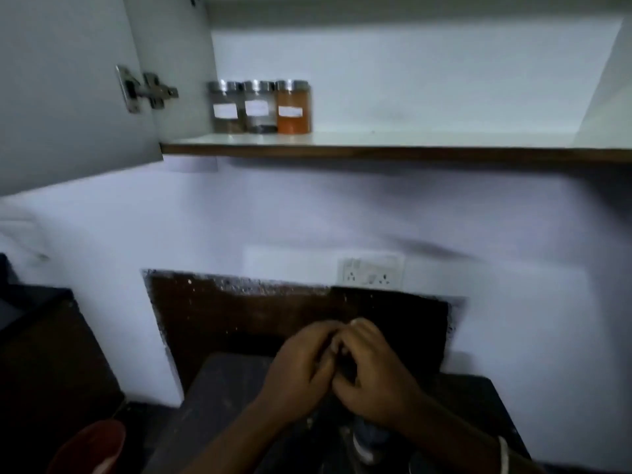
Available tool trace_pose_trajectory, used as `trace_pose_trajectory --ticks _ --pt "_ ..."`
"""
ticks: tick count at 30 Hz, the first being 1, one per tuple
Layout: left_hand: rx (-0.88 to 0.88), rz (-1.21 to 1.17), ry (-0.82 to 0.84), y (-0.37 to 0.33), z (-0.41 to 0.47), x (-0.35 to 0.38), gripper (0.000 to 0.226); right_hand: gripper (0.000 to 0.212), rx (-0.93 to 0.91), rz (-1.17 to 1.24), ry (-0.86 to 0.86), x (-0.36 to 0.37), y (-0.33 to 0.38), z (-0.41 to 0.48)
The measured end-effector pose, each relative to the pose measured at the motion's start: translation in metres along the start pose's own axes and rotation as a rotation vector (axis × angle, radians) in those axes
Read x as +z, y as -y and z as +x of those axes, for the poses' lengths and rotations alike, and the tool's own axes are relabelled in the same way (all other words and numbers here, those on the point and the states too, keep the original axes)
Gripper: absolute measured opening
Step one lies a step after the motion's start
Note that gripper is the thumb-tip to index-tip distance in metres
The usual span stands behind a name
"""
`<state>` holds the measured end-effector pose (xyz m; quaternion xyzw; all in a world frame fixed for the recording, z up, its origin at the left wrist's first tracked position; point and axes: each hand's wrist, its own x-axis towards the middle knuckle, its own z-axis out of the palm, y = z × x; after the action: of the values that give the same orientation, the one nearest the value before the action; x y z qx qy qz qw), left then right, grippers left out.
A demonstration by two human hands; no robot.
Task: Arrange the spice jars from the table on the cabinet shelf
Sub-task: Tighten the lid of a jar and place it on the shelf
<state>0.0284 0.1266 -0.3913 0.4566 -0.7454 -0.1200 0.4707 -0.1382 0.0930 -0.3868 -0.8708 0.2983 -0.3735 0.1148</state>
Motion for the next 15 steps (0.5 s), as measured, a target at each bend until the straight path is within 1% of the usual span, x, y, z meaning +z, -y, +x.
trace_pose_trajectory --ticks 2,4,7,9,11,13,15 --pt "-0.14 -0.028 0.152 0.016 -0.046 0.027 0.043 0.013 0.021 -0.001 0.082 0.028 -0.017 -0.049" --pt "-0.253 0.015 0.283 0.026 -0.085 0.049 0.042 0.016 0.042 -0.017 0.204 0.051 -0.025 -0.091" --pt "-0.367 0.012 0.4 0.031 -0.118 0.069 0.034 0.025 0.117 0.015 0.418 0.068 -0.032 -0.128" --pt "-0.402 0.013 0.461 0.037 -0.135 0.08 0.029 0.045 0.167 0.007 0.557 0.08 -0.033 -0.148" --pt "-0.426 0.049 0.522 0.046 -0.154 0.091 0.034 0.073 0.155 -0.062 0.694 0.095 -0.032 -0.169" --pt "-0.457 0.121 0.59 0.053 -0.174 0.1 0.051 0.092 0.119 -0.16 0.824 0.109 -0.031 -0.188" --pt "-0.493 0.135 0.625 0.057 -0.189 0.105 0.066 0.102 0.057 -0.238 0.905 0.118 -0.03 -0.199"
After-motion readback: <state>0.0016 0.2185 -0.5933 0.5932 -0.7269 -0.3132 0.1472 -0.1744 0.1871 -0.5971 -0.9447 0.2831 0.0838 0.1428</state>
